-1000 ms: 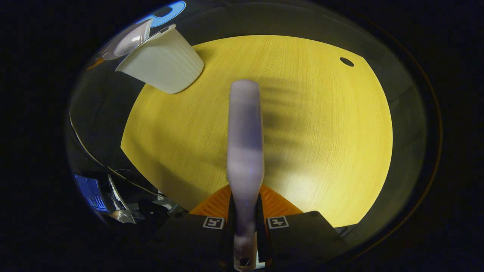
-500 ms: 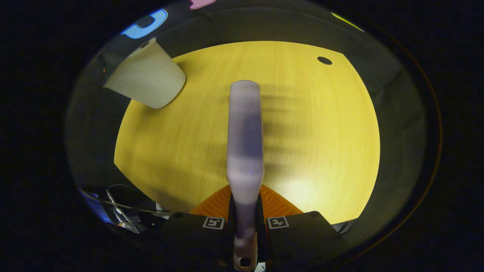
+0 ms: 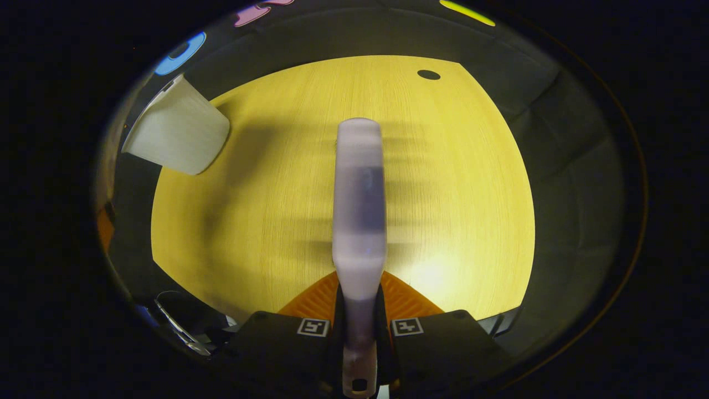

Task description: Pick up the small broom and dustpan from the desktop, sweep the trash into the dustpan with the broom, and then empty the trash into the garbage bin.

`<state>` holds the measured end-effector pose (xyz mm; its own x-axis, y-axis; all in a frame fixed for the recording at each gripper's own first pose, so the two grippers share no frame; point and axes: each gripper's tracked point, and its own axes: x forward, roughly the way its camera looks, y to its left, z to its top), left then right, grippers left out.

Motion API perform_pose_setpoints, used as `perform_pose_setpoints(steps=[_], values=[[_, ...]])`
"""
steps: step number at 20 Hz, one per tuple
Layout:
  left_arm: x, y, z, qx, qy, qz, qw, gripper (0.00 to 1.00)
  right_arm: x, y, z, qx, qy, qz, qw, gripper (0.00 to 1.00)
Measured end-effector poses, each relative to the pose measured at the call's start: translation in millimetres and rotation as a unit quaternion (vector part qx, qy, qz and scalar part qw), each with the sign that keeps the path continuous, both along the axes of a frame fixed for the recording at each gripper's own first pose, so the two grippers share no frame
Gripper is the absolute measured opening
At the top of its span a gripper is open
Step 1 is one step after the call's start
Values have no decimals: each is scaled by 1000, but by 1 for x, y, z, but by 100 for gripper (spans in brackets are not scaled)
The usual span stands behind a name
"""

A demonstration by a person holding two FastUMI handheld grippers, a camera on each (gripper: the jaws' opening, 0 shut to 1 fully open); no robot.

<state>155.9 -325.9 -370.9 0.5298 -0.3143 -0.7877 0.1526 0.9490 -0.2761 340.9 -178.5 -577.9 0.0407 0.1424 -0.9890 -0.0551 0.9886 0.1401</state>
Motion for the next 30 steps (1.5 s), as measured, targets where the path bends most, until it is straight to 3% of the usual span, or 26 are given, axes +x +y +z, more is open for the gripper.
perform_pose_setpoints(steps=[2, 7, 12, 16, 22, 29, 30], values=[[-10, -5, -22, 0, 41, 3, 999, 29, -2, 1, -7, -8, 9, 19, 1000, 27], [-30, -21, -52, -24, 128, 64, 989, 29, 2, 5, -17, -10, 38, 52, 998, 27], [-38, -20, -55, -9, 177, 80, 981, 29, 4, -3, -18, -24, 41, 73, 996, 27], [-33, -19, -49, -28, 193, 104, 975, 29, 7, -8, -34, -42, 51, 71, 995, 27], [-36, -18, -48, -25, 215, 97, 971, 30, 10, -4, -38, -49, 53, 70, 995, 27], [-34, -24, -42, -33, 205, 71, 976, 31, 7, 3, -37, -41, 56, 67, 995, 31], [-33, -27, -38, -39, 202, 66, 976, 47, 6, 3, -35, -40, 56, 67, 995, 41]])
